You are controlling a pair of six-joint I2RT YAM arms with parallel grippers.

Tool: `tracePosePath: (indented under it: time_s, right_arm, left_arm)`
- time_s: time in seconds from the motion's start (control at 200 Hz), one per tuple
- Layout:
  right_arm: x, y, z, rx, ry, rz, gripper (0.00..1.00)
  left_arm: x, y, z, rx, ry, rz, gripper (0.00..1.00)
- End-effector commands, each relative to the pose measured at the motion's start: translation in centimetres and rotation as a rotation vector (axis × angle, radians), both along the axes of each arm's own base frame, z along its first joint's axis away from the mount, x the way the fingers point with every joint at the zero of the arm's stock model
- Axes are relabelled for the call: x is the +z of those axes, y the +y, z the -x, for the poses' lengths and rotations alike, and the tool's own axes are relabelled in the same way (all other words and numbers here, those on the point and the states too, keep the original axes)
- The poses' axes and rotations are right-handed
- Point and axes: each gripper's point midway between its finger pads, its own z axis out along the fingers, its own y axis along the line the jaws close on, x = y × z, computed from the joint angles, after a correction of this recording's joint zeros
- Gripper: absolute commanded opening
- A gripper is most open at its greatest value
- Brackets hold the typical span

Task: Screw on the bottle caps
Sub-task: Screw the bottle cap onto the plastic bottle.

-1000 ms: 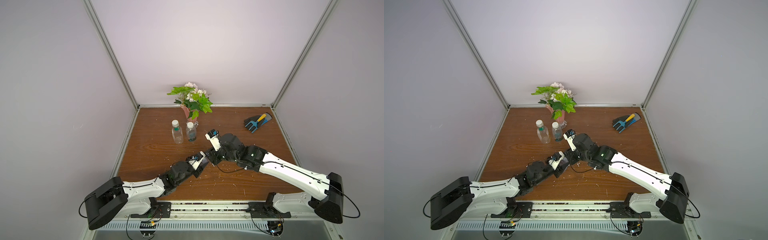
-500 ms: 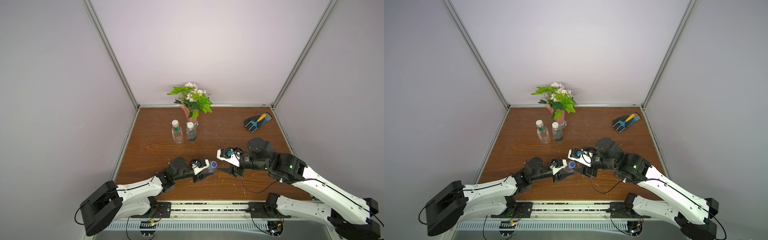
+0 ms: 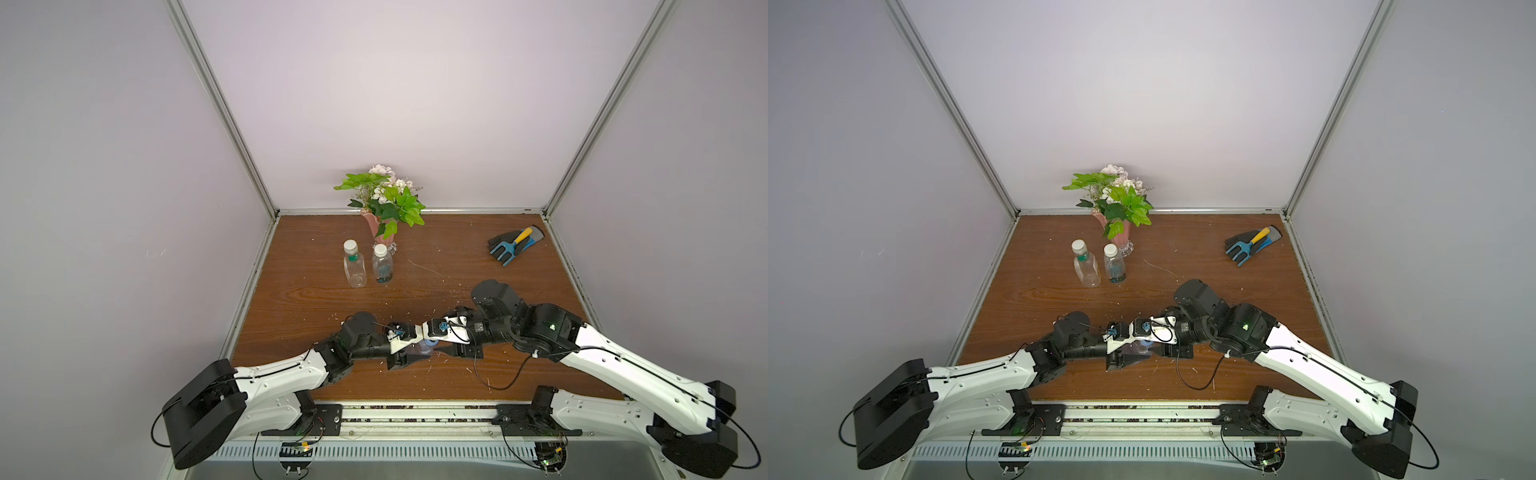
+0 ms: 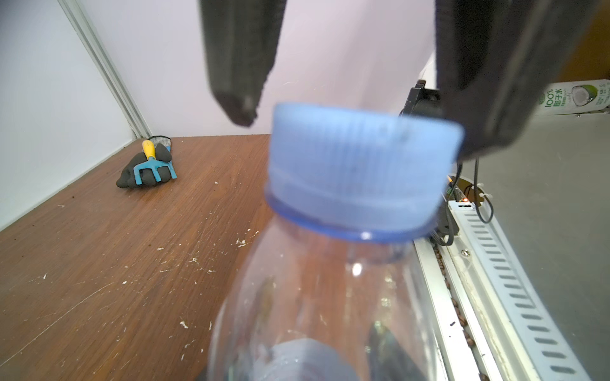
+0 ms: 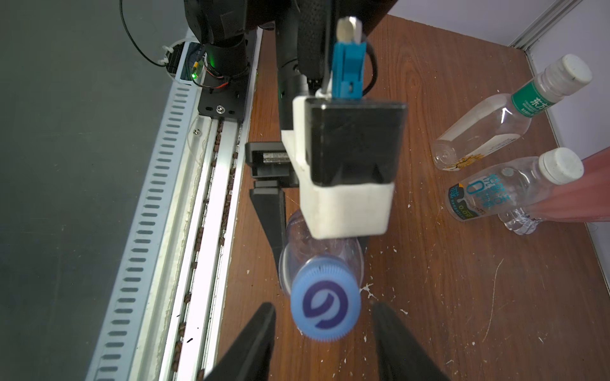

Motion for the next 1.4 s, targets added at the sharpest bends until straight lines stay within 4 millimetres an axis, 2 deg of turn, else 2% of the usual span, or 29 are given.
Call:
tracePosePath:
  time_s: [0.0,0.345,0.42,0.555,0.686,0.781,0.931,1.006,1.216,1.321,1.396]
  right_arm:
    - [0.9,0.7,0.4,0.037,-0.008,-0.049,0.52]
    - [-0.5,1.0,0.7,0.042,0.031,-0.010,0.49]
    - [-0.8,1.1,0.8,0.044,0.037,-0.005,0.46]
    - [-1.1,1.2,0.6,0.030,0.034,0.007,0.33]
    - [-1.4,1.3,0.0,-0.018,0.037,0.010,0.14]
    - [-2.0,1.4,-1.2,-0.122,0.057,0.019,0.00]
    - [-2.4,1.4,-4.5,-0.409,0.120,-0.011,0.00]
    - [-2.5,1.4,-5.4,-0.549,0.197,-0.043,0.00]
    - [-3.0,2.5,-5.8,-0.760,0.435,-0.138,0.00]
    - [-2.5,3.2,-5.7,-0.763,0.486,-0.174,0.00]
    - [-1.5,3.1,-5.7,-0.755,0.466,-0.195,0.31]
  left_arm:
    - [0.9,-0.4,-0.3,-0.015,-0.017,0.015,0.56]
    - [0.7,-0.7,-0.6,-0.010,-0.006,0.006,0.56]
    - [0.8,-0.7,-0.6,-0.007,-0.010,0.007,0.56]
    - [0.8,-0.6,-0.7,-0.001,-0.014,0.006,0.57]
    - [0.7,-0.5,-0.9,0.014,-0.015,0.005,0.57]
    - [0.8,-0.3,-1.3,0.043,-0.022,0.008,0.57]
    - [1.4,0.5,-2.7,0.145,-0.053,0.048,0.56]
    - [1.7,1.0,-3.4,0.203,-0.072,0.071,0.56]
    - [2.3,2.5,-6.6,0.415,-0.065,0.113,0.56]
    - [2.1,2.8,-7.6,0.481,-0.051,0.118,0.54]
    - [2.1,2.8,-7.8,0.491,-0.044,0.121,0.54]
